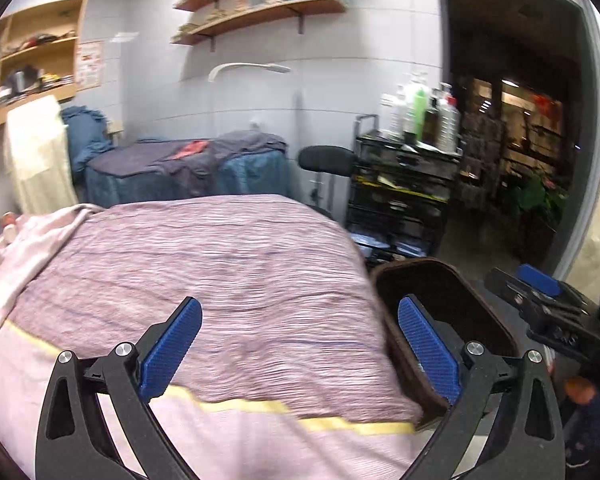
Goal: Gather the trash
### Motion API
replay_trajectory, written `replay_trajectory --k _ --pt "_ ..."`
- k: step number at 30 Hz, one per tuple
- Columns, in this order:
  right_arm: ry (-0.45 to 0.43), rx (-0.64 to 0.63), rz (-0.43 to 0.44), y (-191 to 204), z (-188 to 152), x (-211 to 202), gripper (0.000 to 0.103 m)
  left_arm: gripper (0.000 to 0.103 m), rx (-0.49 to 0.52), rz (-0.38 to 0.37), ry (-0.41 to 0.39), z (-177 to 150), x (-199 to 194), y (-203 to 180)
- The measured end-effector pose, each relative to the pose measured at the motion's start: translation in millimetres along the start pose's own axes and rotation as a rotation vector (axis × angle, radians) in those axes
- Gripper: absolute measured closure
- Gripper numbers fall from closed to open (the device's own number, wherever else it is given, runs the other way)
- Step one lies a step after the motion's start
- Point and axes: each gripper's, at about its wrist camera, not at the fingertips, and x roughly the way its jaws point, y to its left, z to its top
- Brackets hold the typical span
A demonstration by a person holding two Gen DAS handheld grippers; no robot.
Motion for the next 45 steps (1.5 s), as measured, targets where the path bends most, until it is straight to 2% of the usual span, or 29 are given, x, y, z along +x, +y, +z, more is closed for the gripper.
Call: replay_trajectory --k 10,23,30,45 --pt "-0.060 -0.125 0.049 68 -10 -13 0.006 0.006 -0.101 0.117 -0.069 -14 -39 53" --pt "-0.074 -0.177 0.128 122 -29 -33 0.006 0.006 -0.153 0.209 -0.123 -34 -70 78" --pt "-0.081 -0.189 0.161 130 -29 -43 0.006 0.006 -0.191 0.205 -0.150 -37 -82 83" --pt "-0.077 -0.193 0.179 131 -28 -45 0.006 0.006 -0.181 0.205 -0.176 -35 -87 81"
